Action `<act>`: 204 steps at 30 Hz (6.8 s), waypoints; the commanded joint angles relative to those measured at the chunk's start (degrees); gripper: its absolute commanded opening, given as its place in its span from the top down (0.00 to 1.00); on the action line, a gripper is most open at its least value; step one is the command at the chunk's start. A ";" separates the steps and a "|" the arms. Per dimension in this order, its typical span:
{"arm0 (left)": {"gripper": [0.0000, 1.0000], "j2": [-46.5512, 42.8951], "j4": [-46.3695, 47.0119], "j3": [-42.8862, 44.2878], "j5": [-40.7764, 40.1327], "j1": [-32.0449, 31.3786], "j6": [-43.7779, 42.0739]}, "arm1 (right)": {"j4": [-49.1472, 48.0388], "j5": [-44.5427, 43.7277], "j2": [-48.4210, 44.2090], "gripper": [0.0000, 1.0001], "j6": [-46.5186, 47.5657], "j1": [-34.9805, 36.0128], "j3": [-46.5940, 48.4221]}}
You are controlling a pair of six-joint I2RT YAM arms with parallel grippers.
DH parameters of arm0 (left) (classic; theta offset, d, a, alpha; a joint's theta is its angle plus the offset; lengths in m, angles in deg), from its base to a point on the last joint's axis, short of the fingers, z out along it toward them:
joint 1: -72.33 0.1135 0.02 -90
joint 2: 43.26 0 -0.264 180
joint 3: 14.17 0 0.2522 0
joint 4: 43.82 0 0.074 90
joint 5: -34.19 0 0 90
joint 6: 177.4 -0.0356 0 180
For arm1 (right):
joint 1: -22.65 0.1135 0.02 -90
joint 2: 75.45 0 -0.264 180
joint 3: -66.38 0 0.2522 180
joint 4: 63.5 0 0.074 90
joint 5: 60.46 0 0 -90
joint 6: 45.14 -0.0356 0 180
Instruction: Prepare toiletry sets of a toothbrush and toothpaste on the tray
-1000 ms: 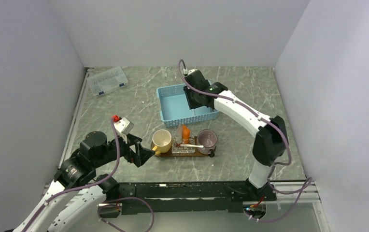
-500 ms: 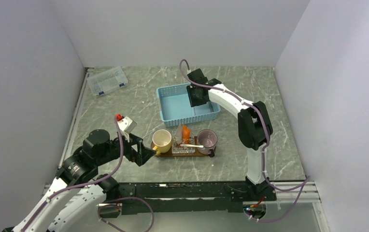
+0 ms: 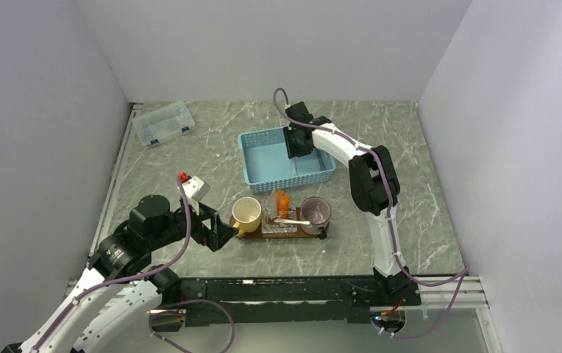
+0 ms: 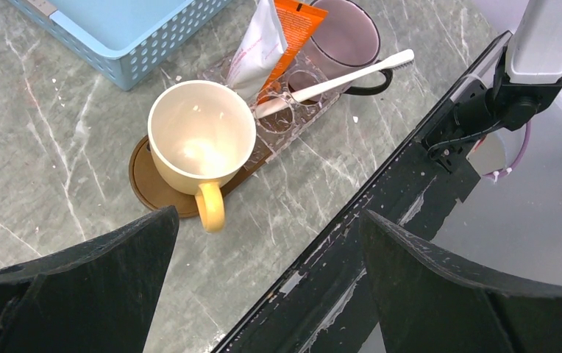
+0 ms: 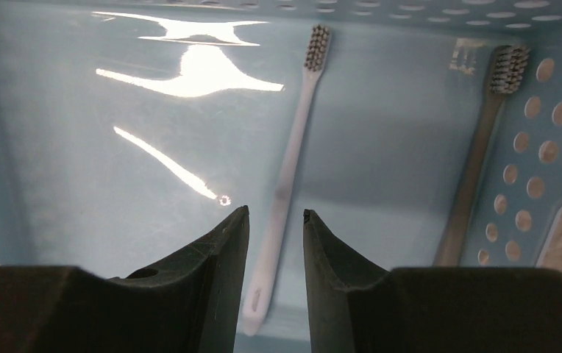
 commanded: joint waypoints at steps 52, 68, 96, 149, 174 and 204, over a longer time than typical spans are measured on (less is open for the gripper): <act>0.01 0.15 2.99 1.74 -1.42 0.67 0.60 | -6.42 1.00 -22.15 1.00 2.39 0.87 -5.79; 0.01 10.39 -1.97 18.83 1.50 0.68 0.28 | -16.37 22.55 -56.95 1.00 5.58 7.78 -32.81; 0.01 16.03 -6.13 29.40 33.42 0.67 -0.11 | -15.00 58.14 -71.24 1.00 0.17 20.03 -41.27; 0.95 18.33 -4.39 24.94 37.31 0.68 0.87 | -15.11 51.85 -62.94 1.00 0.35 29.41 -37.16; 1.00 23.39 -13.84 29.29 23.27 0.71 -5.77 | 0.60 22.06 -72.32 0.44 6.33 29.47 -33.36; 1.00 23.61 -10.66 24.35 2.48 0.59 -2.51 | -1.85 15.34 -78.90 0.44 3.43 29.32 -40.47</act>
